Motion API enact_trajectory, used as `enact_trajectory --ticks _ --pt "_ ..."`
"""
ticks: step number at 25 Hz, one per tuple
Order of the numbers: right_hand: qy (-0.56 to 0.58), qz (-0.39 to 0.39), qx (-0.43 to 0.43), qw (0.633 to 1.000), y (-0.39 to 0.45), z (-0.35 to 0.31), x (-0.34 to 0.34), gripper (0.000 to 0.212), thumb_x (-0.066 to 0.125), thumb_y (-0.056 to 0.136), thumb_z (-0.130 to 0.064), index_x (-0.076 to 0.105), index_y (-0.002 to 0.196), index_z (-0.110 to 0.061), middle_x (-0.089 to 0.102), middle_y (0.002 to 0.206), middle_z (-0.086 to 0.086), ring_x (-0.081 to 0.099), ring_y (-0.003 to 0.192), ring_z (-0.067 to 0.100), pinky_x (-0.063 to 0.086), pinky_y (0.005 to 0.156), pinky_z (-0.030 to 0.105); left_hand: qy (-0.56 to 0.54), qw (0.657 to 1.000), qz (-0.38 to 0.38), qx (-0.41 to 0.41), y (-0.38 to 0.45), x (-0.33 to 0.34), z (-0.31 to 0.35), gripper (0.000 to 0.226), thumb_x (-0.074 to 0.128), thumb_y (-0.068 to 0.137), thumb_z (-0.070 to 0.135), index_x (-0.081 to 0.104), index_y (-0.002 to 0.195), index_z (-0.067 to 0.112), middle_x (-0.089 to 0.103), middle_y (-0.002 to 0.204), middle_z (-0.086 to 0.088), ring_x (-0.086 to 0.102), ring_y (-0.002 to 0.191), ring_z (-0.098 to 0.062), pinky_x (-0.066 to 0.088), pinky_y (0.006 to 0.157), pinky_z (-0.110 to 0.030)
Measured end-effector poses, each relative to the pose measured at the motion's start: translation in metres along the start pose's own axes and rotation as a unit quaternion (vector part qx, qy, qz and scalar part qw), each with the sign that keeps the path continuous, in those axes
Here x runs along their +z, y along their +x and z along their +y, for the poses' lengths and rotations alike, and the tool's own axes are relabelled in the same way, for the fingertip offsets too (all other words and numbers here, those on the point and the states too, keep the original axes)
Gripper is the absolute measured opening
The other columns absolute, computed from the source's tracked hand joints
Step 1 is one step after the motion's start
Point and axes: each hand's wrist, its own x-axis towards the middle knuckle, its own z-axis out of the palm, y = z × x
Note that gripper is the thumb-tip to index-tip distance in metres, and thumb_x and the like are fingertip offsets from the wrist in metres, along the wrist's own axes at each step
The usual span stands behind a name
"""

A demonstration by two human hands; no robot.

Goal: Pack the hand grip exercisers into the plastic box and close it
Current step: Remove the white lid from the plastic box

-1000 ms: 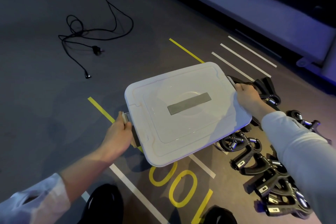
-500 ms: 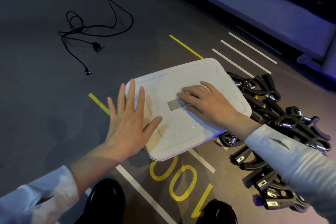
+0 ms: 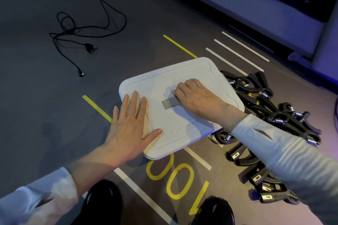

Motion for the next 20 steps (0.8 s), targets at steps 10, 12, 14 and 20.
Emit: enact_trajectory --ticks 10,12,14,20 --pt "-0.033 0.015 0.022 0.999 -0.011 0.001 -0.005 0.036 0.068 0.079 -0.011 0.043 0.105 -0.006 0.058 0.098 0.015 0.055 0.078 0.031 0.047 0.089 0.045 -0.277 0.951 0.125 -0.055 0.005 -0.015 0.012 0.097 0.055 0.086 0.040 -0.020 0.143 0.015 -0.028 0.151 0.004 -0.018 0.141 -0.016 0.010 0.112 -0.034" --pt "-0.042 0.026 0.043 0.998 -0.014 0.003 -0.009 0.032 0.067 0.080 -0.011 0.046 0.104 -0.006 0.059 0.097 0.015 0.056 0.077 0.031 0.047 0.087 0.045 -0.325 0.931 0.157 -0.054 0.008 -0.022 0.014 0.094 0.058 0.087 0.032 -0.014 0.146 0.015 -0.017 0.155 0.005 -0.006 0.142 -0.013 0.010 0.106 -0.024" --pt "-0.036 0.039 0.067 0.996 -0.016 0.007 -0.016 0.031 0.067 0.080 -0.011 0.046 0.103 -0.007 0.059 0.096 0.014 0.057 0.077 0.030 0.047 0.087 0.045 -0.354 0.917 0.176 -0.059 0.012 -0.029 0.016 0.090 0.058 0.088 0.028 -0.008 0.147 0.015 -0.002 0.156 0.003 0.008 0.141 -0.014 0.014 0.103 -0.023" --pt "-0.012 0.052 0.165 0.985 -0.056 0.015 -0.049 0.025 0.058 0.084 -0.011 0.042 0.102 -0.009 0.060 0.095 0.015 0.058 0.076 0.032 0.048 0.088 0.047 -0.636 0.763 0.075 -0.095 0.030 -0.060 0.038 0.038 0.064 0.084 0.016 0.052 0.120 0.011 0.064 0.112 -0.006 0.064 0.096 -0.019 0.053 0.081 -0.036"
